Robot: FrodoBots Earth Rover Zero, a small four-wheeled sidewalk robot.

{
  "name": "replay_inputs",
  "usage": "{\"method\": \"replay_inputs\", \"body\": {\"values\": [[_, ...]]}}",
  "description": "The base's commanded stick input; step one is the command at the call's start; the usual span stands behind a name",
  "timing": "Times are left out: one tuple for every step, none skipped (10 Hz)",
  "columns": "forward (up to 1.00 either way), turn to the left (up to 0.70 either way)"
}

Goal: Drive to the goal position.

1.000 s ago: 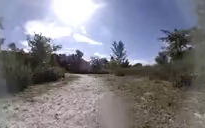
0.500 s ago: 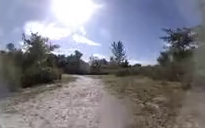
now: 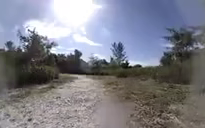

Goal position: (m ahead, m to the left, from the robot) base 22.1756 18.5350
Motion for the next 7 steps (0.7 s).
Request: {"method": "replay_inputs", "body": {"values": [[0.85, 0.00], [0.85, 0.00], [0.85, 0.00], [0.85, 0.00], [0.85, 0.00], [0.85, 0.00], [0.85, 0.00]]}}
